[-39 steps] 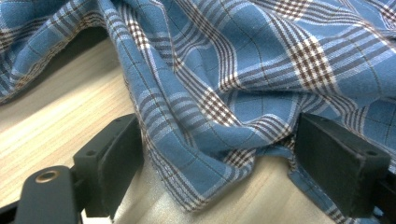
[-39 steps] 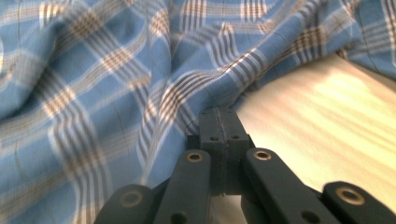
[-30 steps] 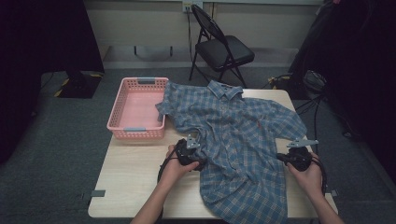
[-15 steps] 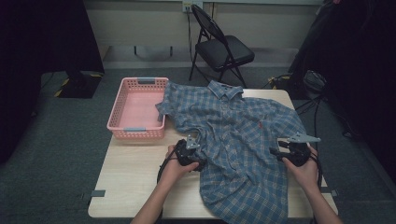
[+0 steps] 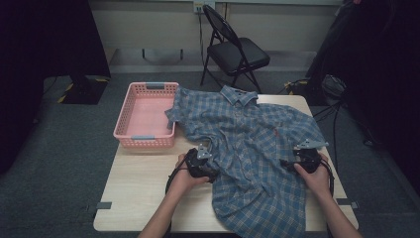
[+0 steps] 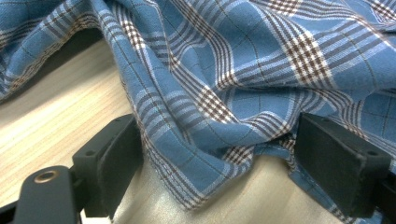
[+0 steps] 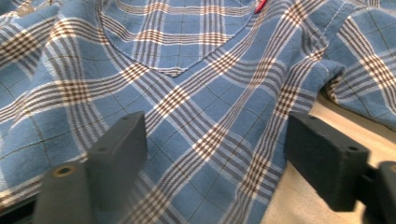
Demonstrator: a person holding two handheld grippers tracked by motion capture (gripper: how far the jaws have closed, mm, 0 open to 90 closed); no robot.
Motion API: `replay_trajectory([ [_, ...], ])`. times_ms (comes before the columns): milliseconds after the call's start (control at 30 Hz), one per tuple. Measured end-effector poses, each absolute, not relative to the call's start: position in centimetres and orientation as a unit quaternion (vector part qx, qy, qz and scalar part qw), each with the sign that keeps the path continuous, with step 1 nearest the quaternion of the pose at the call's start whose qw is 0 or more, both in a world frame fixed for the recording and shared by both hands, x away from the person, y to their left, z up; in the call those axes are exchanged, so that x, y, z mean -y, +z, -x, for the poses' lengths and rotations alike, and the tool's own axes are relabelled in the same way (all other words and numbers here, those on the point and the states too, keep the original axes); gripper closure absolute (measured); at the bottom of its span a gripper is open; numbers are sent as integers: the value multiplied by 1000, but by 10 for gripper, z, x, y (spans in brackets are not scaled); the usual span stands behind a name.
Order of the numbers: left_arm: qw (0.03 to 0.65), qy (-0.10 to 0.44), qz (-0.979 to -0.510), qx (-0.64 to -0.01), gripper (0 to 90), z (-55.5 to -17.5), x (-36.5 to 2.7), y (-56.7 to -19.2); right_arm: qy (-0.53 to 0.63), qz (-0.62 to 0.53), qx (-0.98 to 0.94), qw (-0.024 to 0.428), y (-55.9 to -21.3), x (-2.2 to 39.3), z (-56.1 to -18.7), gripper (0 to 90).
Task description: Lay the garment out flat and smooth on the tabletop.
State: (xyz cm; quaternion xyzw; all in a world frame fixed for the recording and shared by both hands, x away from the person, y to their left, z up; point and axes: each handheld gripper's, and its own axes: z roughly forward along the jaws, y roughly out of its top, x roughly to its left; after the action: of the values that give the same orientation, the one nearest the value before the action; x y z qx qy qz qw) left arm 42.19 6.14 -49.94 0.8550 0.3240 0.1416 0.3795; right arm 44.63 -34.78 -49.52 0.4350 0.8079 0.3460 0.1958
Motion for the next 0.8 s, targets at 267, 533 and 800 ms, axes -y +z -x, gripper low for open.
replay_trajectory([
  [267, 375, 148, -858, -319, 166, -417, -75, -488, 351, -443, -803, 191, -498, 350, -449, 130],
  [533, 385, 157, -852, -317, 447, -414, -86, -486, 351, -443, -803, 190, -498, 350, -449, 130],
  [800, 398, 160, -846, -317, 817, -415, -86, -475, 351, -443, -802, 191, -498, 350, -449, 129],
])
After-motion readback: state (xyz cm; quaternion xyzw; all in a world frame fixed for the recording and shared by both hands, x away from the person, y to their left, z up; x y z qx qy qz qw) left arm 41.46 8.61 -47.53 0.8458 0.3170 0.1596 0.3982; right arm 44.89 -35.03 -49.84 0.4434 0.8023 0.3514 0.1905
